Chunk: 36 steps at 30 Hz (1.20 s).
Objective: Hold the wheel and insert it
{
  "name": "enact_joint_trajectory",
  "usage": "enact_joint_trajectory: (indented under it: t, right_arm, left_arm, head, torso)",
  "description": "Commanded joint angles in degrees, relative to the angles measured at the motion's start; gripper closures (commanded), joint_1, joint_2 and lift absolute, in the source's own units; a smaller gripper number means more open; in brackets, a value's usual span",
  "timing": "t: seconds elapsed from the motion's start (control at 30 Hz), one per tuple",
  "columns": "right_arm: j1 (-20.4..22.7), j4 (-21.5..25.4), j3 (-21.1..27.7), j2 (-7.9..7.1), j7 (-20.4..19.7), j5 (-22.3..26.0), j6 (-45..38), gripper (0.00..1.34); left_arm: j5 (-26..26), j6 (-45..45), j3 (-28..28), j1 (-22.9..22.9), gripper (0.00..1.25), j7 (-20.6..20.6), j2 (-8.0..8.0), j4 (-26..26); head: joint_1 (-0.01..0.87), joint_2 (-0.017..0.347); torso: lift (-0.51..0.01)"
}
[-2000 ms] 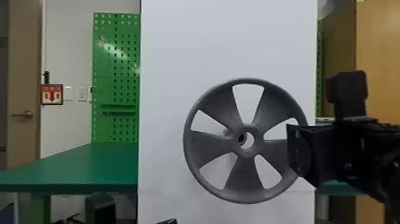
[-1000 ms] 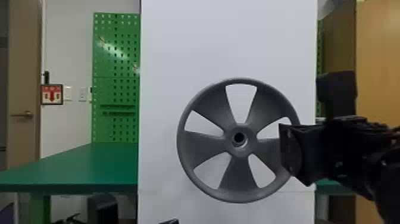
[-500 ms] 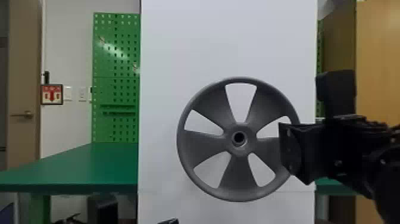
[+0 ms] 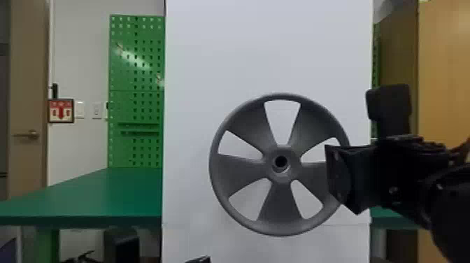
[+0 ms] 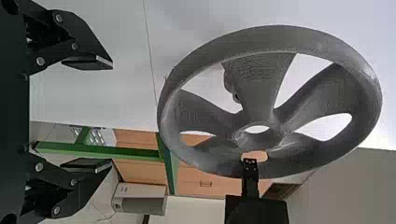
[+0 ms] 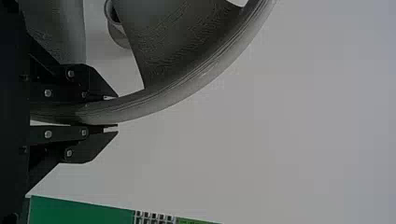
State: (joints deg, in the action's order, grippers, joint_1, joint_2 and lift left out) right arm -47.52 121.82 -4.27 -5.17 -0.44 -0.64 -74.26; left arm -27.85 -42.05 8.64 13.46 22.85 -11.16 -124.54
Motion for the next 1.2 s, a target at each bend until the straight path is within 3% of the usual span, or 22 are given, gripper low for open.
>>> enact_joint_trajectory:
  t: [0.0,1.17]
  right_arm:
    - [-0.29,-1.23,-0.03,-0.01,0.00,0.02,0.70,1.02]
    - [-4.42,-11.96,0.23,-0.19,0.00,0.20,6.41,1.02]
  left_arm:
    - [0.07,-0.05,0.07,0.07,0.50,0.00,0.00,0.00]
    - [0.07,-0.05,0.59,0.43,0.50,0.00,0.00,0.35]
  head:
    - [0.000,0.015]
    - [0.000,0.015]
  torso:
    - [-0.491]
    - [-0.491]
